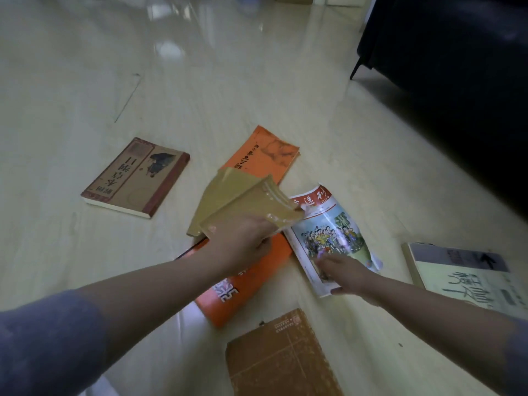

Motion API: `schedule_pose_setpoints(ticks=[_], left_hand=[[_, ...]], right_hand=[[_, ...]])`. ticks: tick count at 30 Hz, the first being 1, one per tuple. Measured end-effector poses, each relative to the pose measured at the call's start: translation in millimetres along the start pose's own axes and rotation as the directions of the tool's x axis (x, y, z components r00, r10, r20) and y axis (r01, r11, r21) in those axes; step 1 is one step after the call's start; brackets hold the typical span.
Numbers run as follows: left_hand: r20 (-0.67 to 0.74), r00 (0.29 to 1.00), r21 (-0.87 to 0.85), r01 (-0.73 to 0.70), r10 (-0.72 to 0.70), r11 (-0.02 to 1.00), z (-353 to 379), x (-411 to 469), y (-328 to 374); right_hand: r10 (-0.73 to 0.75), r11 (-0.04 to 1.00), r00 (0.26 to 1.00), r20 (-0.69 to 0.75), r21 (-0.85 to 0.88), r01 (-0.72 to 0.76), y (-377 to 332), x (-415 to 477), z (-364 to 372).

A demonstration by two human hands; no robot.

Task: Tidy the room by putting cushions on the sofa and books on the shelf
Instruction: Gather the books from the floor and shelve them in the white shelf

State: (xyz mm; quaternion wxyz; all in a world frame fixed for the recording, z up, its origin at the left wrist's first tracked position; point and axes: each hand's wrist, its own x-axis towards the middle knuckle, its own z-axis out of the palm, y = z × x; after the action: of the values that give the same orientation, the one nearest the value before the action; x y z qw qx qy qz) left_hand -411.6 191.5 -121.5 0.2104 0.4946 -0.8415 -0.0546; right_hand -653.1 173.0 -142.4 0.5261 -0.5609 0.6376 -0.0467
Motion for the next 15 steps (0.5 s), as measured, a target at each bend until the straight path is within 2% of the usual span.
schedule_pose_setpoints(ticks=[1,3,6,8,11,13,15], left_hand=[[0.072,0.997,-0.022,0.000,0.002,1.000,4.6,-2.6,11.3],[0.209,0.973,-0.092,0.114,-0.093,0.989,12.3,-4.6,27.2],[0.190,0.953,-0.133,0.262,-0.235,0.956,15.3,-1.7,29.0],[0.192,0.926,-0.013,0.332,-0.324,0.943,19.4,3.2,21.3],[0.289,0.812,0.127,0.493,-0.508,0.861,28.5,4.2,17.8],[0.317,0.722,0.126,0.610,-0.615,0.782,35.5,0.0,16.8],[0.319,0.670,0.148,0.664,-0.670,0.733,39.7,-4.6,12.4]], right_hand=[[0.012,1.000,1.000,-0.015,0.027,-0.012,1.7,-1.5,-1.7],[0.029,1.000,0.998,-0.049,-0.009,-0.030,7.5,-6.7,-9.0],[0.067,0.997,0.994,-0.084,-0.040,-0.070,15.4,-12.4,-17.0],[0.077,0.995,0.993,-0.086,-0.056,-0.082,19.4,-16.7,-19.2],[0.072,0.995,0.994,-0.087,-0.065,-0.078,24.5,-21.1,-18.1],[0.069,0.995,0.995,-0.073,-0.070,-0.074,25.8,-23.0,-15.3],[0.067,0.991,0.996,-0.053,-0.110,-0.073,27.2,-23.6,-11.5]])
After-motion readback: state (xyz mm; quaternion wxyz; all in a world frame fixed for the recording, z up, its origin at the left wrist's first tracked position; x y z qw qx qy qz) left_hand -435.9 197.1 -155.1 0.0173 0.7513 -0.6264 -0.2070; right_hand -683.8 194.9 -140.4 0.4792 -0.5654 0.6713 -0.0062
